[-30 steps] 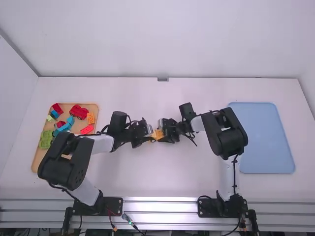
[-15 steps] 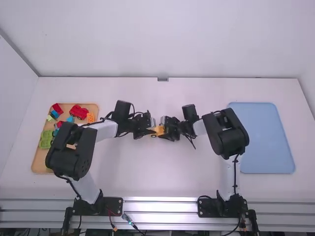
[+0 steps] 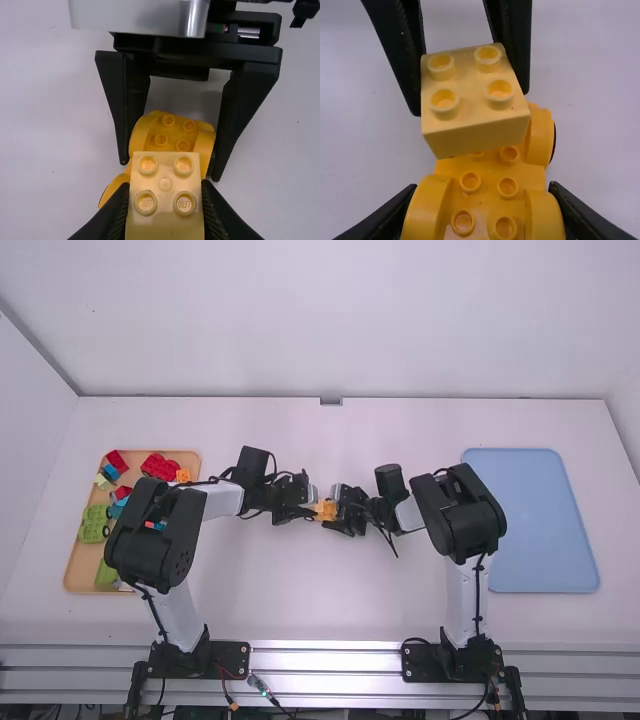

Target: Assemble lego blocks to make yellow taxi

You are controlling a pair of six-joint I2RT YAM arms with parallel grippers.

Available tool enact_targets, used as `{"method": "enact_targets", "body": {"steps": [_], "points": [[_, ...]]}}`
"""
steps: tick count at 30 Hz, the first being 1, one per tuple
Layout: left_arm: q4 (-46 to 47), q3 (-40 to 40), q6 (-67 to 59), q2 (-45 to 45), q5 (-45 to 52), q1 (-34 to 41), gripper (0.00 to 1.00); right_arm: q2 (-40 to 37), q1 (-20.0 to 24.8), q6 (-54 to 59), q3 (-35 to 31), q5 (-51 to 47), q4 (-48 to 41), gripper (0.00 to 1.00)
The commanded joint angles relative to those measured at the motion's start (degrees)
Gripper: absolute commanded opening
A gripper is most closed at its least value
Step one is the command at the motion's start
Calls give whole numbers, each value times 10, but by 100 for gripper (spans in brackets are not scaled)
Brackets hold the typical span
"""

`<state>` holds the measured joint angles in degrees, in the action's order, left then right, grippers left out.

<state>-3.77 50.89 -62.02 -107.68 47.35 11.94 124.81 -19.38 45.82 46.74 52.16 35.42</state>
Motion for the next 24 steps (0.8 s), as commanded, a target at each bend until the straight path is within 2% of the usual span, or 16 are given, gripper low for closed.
{"method": "enact_targets", "body": {"steps": [1, 4, 9, 11, 16, 19, 24], "points": [[2, 0, -18, -2, 13, 0, 2, 16, -2, 7, -14, -40, -11, 60], [-1, 0, -19, -2, 13, 0, 2, 16, -1, 4, -13, -39, -7, 80], [3, 1, -19, -2, 12, -4, 2, 16, -9, -3, 0, -38, -14, 83], [3, 1, -19, -2, 10, -3, 2, 16, -9, -22, 4, -49, -14, 79], [3, 1, -19, -2, -2, -7, 2, 16, -9, 19, 15, -37, -58, 56], [5, 0, -19, -2, -2, -6, 2, 16, -8, 46, 21, -33, -86, 52], [13, 0, -21, -2, 12, -4, 2, 16, -8, 96, 27, -34, -124, 52]]}}
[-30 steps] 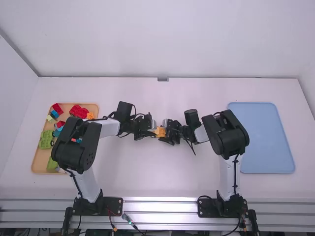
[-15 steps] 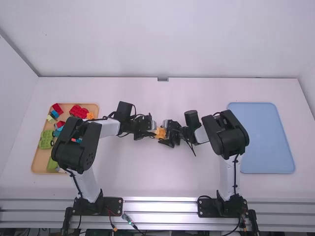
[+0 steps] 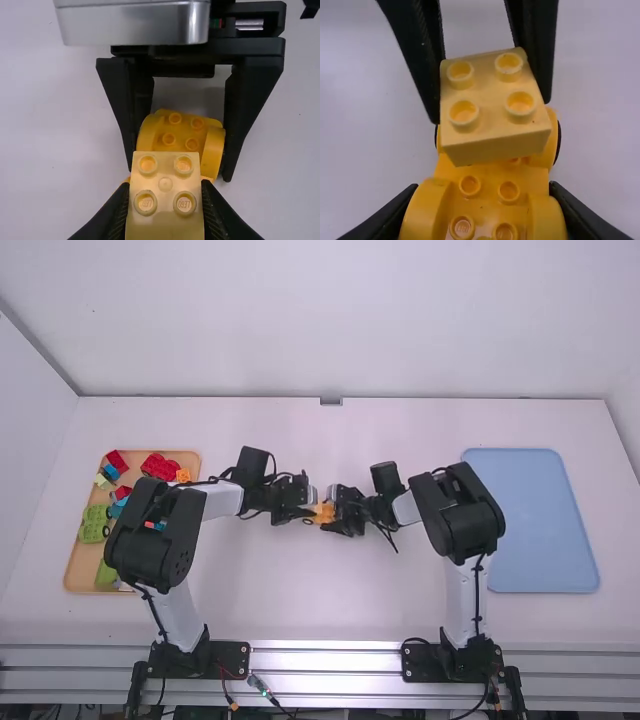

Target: Assemble lego blocks to make yellow taxi

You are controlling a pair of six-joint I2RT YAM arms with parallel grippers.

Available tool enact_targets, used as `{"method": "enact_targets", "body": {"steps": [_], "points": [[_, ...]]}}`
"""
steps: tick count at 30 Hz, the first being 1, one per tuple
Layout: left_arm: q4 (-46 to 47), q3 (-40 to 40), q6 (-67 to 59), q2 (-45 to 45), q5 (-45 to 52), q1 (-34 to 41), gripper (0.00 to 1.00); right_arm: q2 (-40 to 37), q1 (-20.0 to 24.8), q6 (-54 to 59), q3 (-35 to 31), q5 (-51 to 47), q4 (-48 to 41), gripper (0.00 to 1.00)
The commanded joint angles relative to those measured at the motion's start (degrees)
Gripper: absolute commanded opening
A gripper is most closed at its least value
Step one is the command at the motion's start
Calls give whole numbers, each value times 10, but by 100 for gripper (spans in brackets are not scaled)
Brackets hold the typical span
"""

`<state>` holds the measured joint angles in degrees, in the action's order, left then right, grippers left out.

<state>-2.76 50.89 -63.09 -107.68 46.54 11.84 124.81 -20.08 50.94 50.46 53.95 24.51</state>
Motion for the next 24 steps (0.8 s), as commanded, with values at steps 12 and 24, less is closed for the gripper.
{"method": "enact_targets", "body": {"steps": [12, 24], "points": [[46, 0, -45, -2, 34, -3, 2, 16, -1, 125, 16, -49, -110, 53], [78, 0, -72, -2, 36, -3, 2, 15, 24, 230, 67, -23, -264, 56]]}}
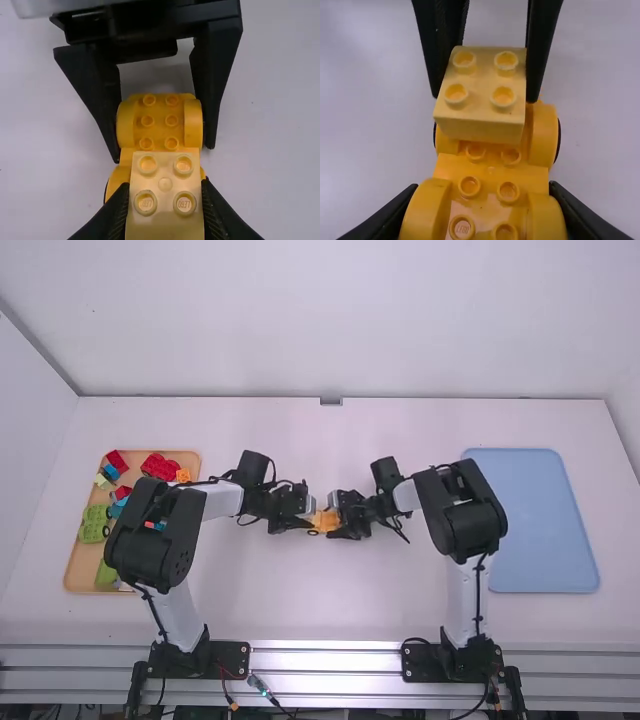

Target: Assemble lego blocks to make yellow taxi

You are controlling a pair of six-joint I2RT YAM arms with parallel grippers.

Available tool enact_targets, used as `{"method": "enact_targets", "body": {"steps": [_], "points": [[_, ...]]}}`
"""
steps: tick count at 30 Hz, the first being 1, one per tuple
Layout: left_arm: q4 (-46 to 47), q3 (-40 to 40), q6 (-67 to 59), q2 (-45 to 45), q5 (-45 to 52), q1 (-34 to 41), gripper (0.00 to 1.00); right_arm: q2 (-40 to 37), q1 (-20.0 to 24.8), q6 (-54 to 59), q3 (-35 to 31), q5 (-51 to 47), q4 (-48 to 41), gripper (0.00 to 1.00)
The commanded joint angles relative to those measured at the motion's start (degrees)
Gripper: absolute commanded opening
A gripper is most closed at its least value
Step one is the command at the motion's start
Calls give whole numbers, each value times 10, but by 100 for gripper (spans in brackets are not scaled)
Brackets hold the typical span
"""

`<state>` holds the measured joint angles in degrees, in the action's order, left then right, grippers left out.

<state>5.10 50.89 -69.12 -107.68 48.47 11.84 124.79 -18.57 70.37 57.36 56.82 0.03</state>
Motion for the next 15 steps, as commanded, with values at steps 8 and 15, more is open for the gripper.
{"method": "enact_targets", "body": {"steps": [8, 15], "points": [[-33, 0, -7, -29, 67, -2, 2, 16, 9, 47, -8, -54, -19, 58], [-56, 1, 38, -38, 60, -2, 2, 16, 10, 47, -8, -54, -20, 58]]}}
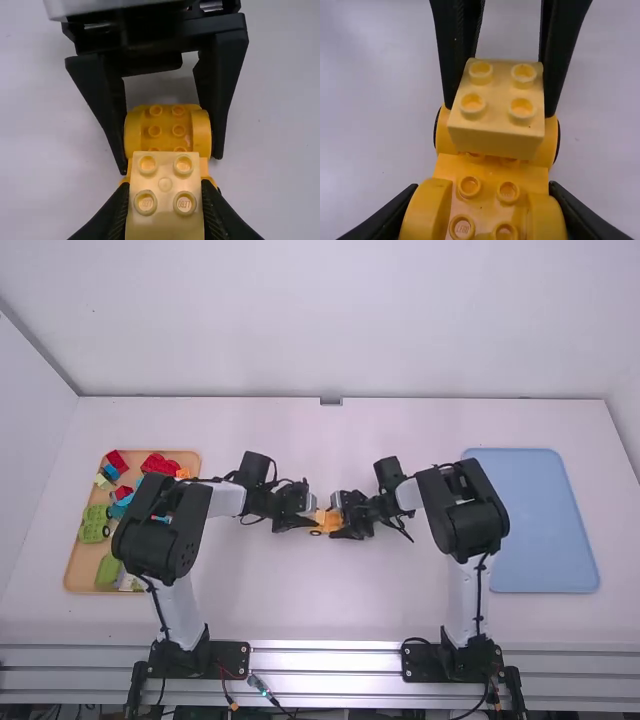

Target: Assemble lego blocks to make yellow taxi

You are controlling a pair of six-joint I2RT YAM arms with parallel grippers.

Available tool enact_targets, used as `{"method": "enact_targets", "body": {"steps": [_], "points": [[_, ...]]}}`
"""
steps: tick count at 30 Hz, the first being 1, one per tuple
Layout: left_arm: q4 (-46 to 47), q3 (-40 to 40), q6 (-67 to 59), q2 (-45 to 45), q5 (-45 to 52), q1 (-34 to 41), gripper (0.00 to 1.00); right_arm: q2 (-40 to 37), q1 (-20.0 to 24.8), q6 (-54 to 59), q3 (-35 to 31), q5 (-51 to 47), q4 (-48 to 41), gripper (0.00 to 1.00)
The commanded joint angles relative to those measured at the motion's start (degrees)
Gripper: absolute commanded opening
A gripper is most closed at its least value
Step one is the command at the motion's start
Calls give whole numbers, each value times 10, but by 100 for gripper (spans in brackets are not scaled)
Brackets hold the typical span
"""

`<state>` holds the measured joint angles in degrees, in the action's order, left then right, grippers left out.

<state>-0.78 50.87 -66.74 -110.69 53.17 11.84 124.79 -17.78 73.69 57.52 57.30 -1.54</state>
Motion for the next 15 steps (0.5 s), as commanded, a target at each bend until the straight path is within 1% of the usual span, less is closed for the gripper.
{"method": "enact_targets", "body": {"steps": [1, 7, 9, 11, 12, 15], "points": [[4, 1, 14, -8, 14, -2, 2, 16, 2, 14, -9, -59, -4, 58], [3, 1, 20, -8, 11, -2, 2, 16, 1, 14, -9, -59, -4, 58], [5, 1, 20, -8, 6, -2, 9, 16, 1, 14, -9, -60, -4, 58], [5, 1, 20, -8, -2, -2, 12, 16, 1, 13, -9, -59, -4, 58], [5, 1, 20, -8, -3, -2, 18, 16, 2, 14, -9, -59, -4, 58], [3, 1, 20, -8, -1, -2, 31, 16, 1, 13, -9, -59, -4, 58]]}}
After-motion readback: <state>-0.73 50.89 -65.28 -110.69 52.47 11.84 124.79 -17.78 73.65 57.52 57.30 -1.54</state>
